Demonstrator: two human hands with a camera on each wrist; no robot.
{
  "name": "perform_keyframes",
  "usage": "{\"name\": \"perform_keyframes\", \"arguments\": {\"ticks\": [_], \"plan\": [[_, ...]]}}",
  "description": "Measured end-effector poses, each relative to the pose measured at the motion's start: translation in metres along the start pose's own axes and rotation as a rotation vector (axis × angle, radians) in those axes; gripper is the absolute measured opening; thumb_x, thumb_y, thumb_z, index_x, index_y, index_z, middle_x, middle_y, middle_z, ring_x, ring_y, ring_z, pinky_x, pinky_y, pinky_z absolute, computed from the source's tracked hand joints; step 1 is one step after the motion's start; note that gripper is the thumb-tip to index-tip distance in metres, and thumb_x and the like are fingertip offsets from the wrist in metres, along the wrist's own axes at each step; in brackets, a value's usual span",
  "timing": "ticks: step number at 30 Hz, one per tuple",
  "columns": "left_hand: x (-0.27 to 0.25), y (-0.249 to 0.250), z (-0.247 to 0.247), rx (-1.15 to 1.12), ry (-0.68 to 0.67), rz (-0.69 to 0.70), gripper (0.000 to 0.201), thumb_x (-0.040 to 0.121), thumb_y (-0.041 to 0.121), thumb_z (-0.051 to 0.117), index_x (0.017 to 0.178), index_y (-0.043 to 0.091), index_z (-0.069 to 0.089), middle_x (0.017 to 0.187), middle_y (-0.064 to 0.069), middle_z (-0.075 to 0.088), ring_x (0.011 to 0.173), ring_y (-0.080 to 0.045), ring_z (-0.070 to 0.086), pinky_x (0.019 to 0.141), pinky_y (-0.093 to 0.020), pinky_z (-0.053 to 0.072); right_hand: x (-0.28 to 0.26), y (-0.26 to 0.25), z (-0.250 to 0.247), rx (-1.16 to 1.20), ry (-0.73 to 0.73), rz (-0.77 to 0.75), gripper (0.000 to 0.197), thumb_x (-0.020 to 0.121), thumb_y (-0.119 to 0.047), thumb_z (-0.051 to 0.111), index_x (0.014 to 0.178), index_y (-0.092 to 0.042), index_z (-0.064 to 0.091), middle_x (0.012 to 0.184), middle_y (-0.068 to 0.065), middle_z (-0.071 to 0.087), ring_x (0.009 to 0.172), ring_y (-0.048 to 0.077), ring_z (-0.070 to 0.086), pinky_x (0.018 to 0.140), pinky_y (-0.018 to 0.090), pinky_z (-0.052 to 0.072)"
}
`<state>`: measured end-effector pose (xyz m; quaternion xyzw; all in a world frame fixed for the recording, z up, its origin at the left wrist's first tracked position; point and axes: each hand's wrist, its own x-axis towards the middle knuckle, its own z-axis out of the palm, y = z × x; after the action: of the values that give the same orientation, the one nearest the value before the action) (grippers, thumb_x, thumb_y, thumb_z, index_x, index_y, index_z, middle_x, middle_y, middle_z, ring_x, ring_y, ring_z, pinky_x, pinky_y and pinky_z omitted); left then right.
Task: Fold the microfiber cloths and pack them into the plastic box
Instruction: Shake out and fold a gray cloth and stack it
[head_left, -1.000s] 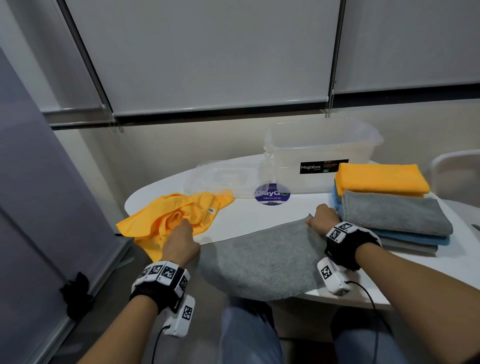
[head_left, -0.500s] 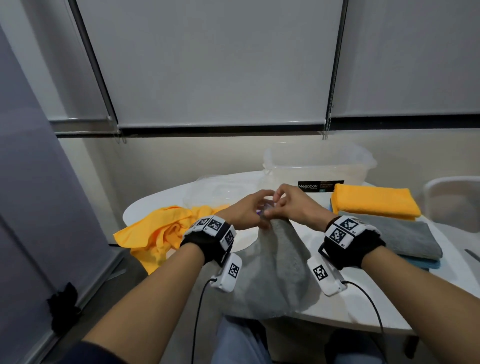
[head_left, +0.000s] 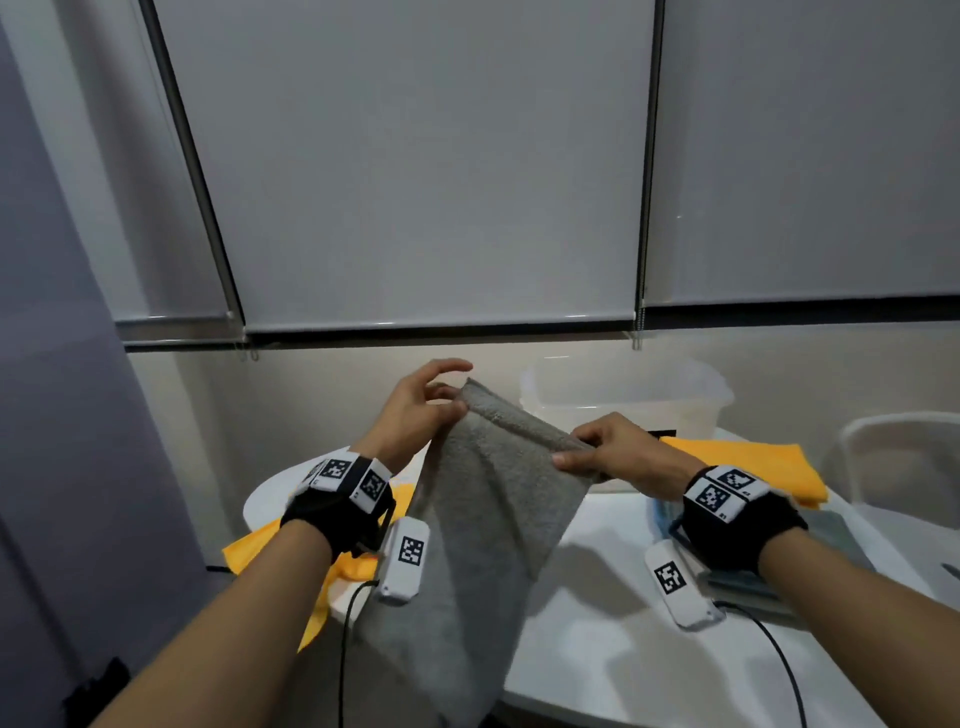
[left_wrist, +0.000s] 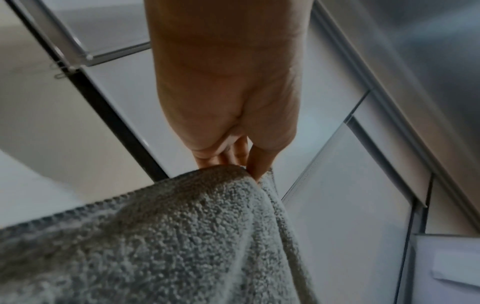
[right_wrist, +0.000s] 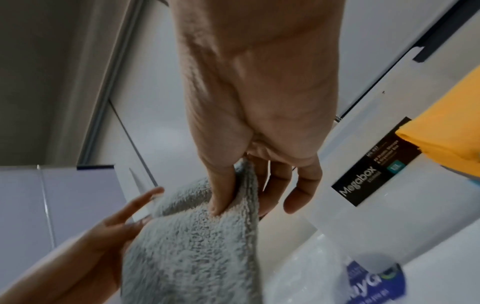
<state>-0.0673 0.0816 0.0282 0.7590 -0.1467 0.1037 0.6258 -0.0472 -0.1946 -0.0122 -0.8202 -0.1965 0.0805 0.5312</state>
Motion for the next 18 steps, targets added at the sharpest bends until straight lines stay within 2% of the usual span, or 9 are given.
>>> {"name": "perform_keyframes", "arguments": {"ticks": [3,5,7,10,13,16,18], "plan": [[0.002,0.017,-0.014,0.026,0.013,0.037,0.035,0.092,-0.002,0.063,0.116,0.023,0.070,0.096,-0.012,0.064,0.082,-0.019,0.064,0.064,-0.025,0.052,0.008,-0.021,-0.014,0.086,0.089,-0.042,0.015,0.084,-0.021,0.079,0.080,-0.007,0.074,0.070,0.003,0.063,0.067,0.013,0.057,0.070,0.032,0.048],[0.003,0.030,-0.020,0.031,0.052,0.062,0.023,0.093,0.008,0.067,0.112,0.021,0.071,0.093,-0.010,0.066,0.081,-0.017,0.065,0.063,-0.028,0.053,0.012,-0.041,-0.022,0.130,0.138,-0.108,0.018,0.085,-0.016,0.077,0.090,0.001,0.072,0.077,0.007,0.066,0.070,0.014,0.060,0.065,0.028,0.051],[0.003,0.045,-0.025,0.022,0.089,0.095,0.016,0.092,0.012,0.070,0.108,0.015,0.072,0.092,-0.012,0.069,0.080,-0.017,0.066,0.064,-0.031,0.056,0.014,-0.061,-0.028,0.156,0.193,-0.175,0.023,0.084,-0.013,0.078,0.097,0.002,0.069,0.084,0.010,0.068,0.076,0.016,0.063,0.065,0.028,0.053],[0.003,0.064,-0.030,0.024,0.132,0.123,0.014,0.091,0.010,0.071,0.104,0.003,0.071,0.093,-0.016,0.073,0.078,-0.018,0.069,0.066,-0.032,0.058,0.016,-0.085,-0.038,0.212,0.222,-0.235,0.020,0.082,-0.010,0.078,0.096,0.000,0.068,0.083,0.010,0.069,0.075,0.017,0.066,0.065,0.030,0.056],[0.003,0.077,-0.036,0.018,0.151,0.125,0.017,0.088,0.005,0.072,0.103,-0.004,0.070,0.094,-0.021,0.072,0.080,-0.022,0.069,0.071,-0.032,0.060,0.014,-0.101,-0.047,0.182,0.229,-0.272,0.022,0.087,-0.009,0.073,0.101,0.008,0.068,0.084,0.014,0.067,0.074,0.018,0.063,0.063,0.026,0.056],[0.004,0.084,-0.040,0.033,0.178,0.127,0.019,0.084,0.002,0.076,0.101,-0.006,0.071,0.095,-0.023,0.073,0.082,-0.025,0.070,0.076,-0.034,0.062,0.011,-0.111,-0.054,0.129,0.230,-0.285,0.020,0.091,-0.008,0.068,0.104,0.007,0.071,0.090,0.017,0.068,0.077,0.017,0.064,0.065,0.027,0.056],[0.002,0.087,-0.040,0.034,0.168,0.128,0.021,0.082,0.001,0.077,0.102,-0.004,0.072,0.093,-0.023,0.074,0.080,-0.024,0.070,0.075,-0.034,0.062,0.006,-0.117,-0.058,0.084,0.222,-0.285,0.019,0.092,-0.010,0.068,0.104,0.004,0.072,0.092,0.016,0.070,0.080,0.017,0.064,0.069,0.028,0.055]]}}
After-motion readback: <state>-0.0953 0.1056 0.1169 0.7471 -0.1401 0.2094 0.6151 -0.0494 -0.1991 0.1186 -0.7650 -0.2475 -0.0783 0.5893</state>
